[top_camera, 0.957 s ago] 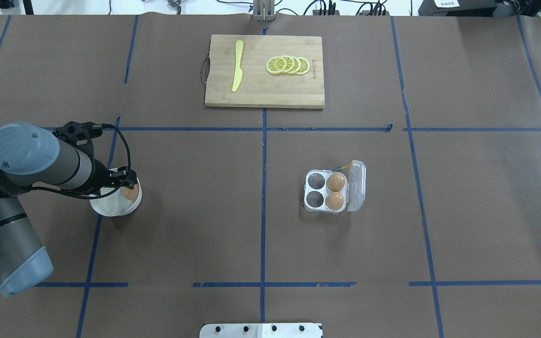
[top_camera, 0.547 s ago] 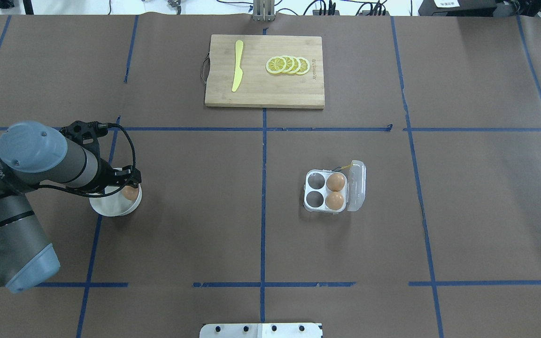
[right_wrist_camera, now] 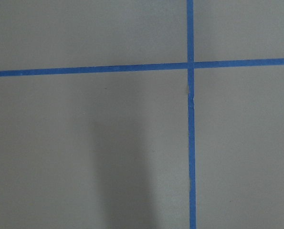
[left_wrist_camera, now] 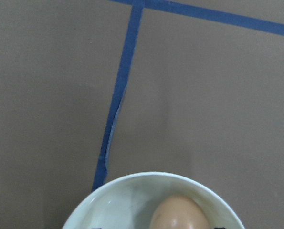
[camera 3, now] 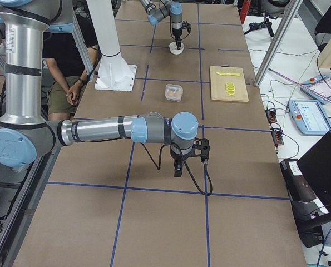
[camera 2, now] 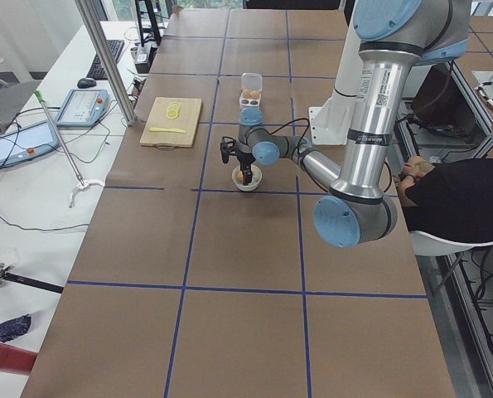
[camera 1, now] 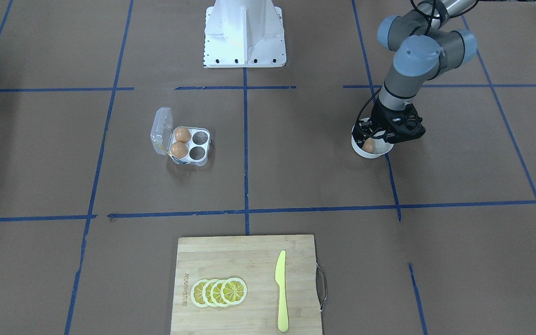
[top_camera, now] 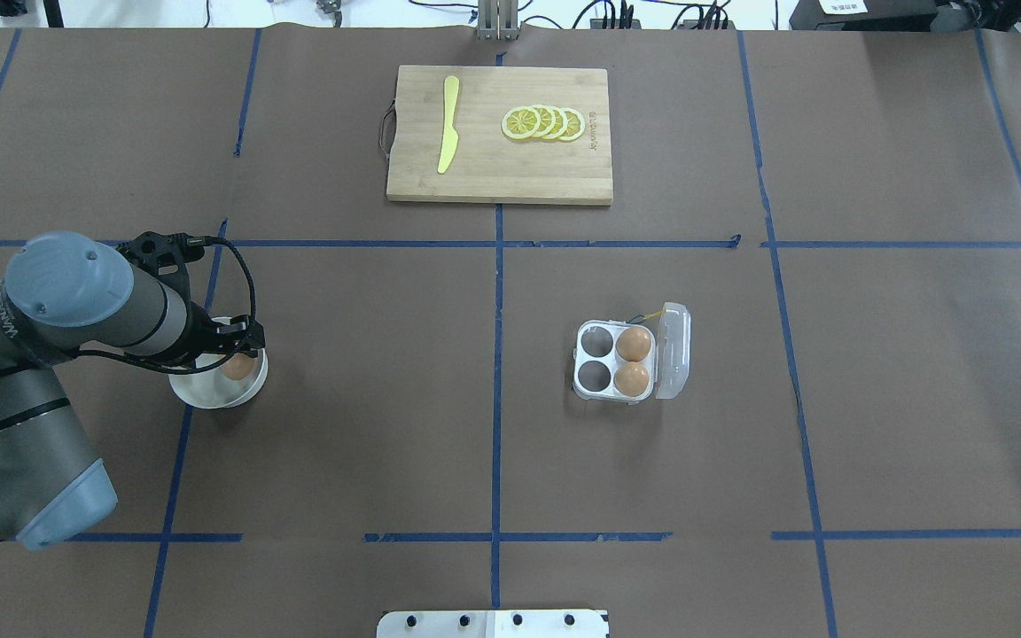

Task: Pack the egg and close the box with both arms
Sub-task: 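Close the left gripper on the brown egg inside the bowl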

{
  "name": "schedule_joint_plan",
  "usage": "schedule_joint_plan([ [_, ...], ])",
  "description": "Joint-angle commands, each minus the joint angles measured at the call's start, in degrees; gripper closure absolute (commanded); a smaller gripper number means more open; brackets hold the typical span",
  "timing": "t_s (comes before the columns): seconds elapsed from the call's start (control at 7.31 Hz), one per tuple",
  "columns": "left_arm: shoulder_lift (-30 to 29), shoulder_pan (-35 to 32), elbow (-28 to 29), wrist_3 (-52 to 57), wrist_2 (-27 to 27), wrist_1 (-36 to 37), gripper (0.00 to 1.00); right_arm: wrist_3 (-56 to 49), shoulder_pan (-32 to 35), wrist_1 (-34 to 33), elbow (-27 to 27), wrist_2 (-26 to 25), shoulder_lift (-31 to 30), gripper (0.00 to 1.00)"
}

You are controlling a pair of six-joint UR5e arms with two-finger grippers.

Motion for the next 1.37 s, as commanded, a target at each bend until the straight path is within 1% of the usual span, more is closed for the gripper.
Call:
schedule_joint_plan([
  [0.0, -0.06, 0.19, 0.00, 0.01, 0.00, 0.02, 0.22, 0.00, 0.00, 0.00, 0.03, 0.02, 0.00, 0.00],
  [0.14, -0.06, 0.19, 0.08, 0.01, 0.00, 0.02, 0.25, 0.00, 0.00, 0.00, 0.03, 0.02, 0.00, 0.00],
  [0.41, -0.15, 0.28, 0.17, 0.10, 0.00, 0.02, 0.26, 0.00, 0.00, 0.00, 0.21, 0.02, -0.09, 0.00],
  [0.55, -0.15, 0.28, 0.52, 0.10, 0.00, 0.02, 0.29, 0.00, 0.00, 0.00, 0.21, 0.02, 0.00, 0.00],
  [0.68, -0.15, 0.19, 0.61, 1.40, 0.00, 0.02, 0.34, 0.00, 0.00, 0.00, 0.12, 0.02, 0.00, 0.00],
  [0.82, -0.06, 0.19, 0.61, 1.59, 0.09, 0.02, 0.47, -0.09, 0.00, 0.00, 0.03, 0.02, -0.09, 0.00],
  [1.09, 0.20, -0.07, -0.17, 1.59, 0.09, 0.02, 0.89, 0.00, 0.00, 0.00, 0.03, 0.02, 0.08, 0.00],
  [1.23, 0.64, -0.33, -1.66, 1.59, 0.09, 0.02, 1.00, 0.00, 0.00, 0.00, 0.12, 0.02, 0.08, 0.00],
])
